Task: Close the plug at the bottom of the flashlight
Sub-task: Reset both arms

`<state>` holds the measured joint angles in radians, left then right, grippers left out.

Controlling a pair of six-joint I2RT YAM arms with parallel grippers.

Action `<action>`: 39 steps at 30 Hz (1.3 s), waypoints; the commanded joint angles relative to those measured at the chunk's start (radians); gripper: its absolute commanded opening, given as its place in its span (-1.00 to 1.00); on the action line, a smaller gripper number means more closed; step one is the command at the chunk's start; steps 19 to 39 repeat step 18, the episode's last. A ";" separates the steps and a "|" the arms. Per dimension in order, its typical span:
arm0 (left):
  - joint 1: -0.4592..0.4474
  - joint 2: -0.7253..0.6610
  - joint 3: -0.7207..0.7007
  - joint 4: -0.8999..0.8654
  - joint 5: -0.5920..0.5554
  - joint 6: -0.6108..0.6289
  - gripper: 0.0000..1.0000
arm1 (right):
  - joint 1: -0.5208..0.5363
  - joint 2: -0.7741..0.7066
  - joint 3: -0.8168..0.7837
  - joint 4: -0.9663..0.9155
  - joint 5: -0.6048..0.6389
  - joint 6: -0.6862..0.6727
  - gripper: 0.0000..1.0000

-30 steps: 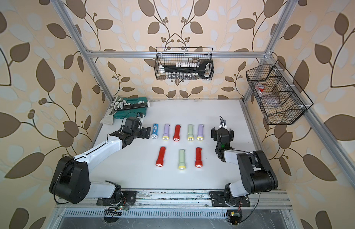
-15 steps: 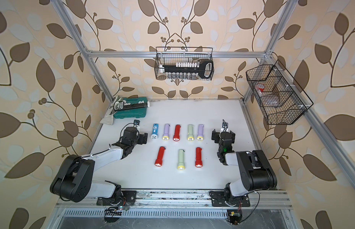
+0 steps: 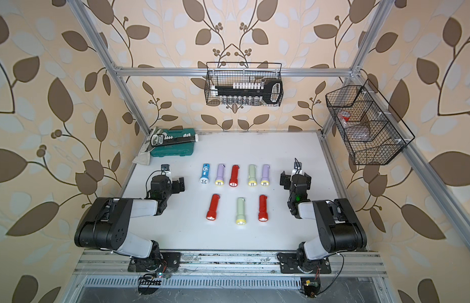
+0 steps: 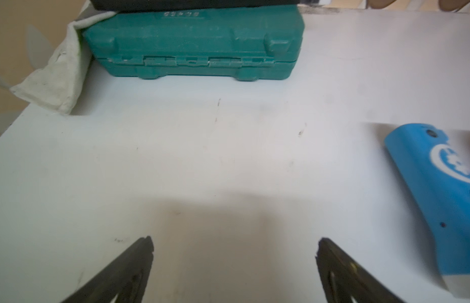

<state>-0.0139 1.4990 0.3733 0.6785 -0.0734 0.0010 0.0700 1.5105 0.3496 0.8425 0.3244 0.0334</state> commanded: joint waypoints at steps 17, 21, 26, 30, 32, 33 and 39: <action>-0.001 -0.002 0.022 0.046 0.073 0.010 0.98 | -0.010 -0.001 0.010 0.004 -0.028 0.013 0.96; -0.002 -0.002 0.022 0.046 0.073 0.010 0.98 | -0.011 -0.004 0.008 0.003 -0.030 0.013 0.97; -0.002 -0.002 0.022 0.046 0.073 0.010 0.98 | -0.011 -0.004 0.008 0.003 -0.030 0.013 0.97; -0.002 -0.002 0.022 0.046 0.073 0.010 0.98 | -0.011 -0.004 0.008 0.003 -0.030 0.013 0.97; -0.002 -0.002 0.022 0.046 0.073 0.010 0.98 | -0.011 -0.004 0.008 0.003 -0.030 0.013 0.97; -0.002 -0.002 0.022 0.046 0.073 0.010 0.98 | -0.011 -0.004 0.008 0.003 -0.030 0.013 0.97; -0.002 -0.002 0.022 0.046 0.073 0.010 0.98 | -0.011 -0.004 0.008 0.003 -0.030 0.013 0.97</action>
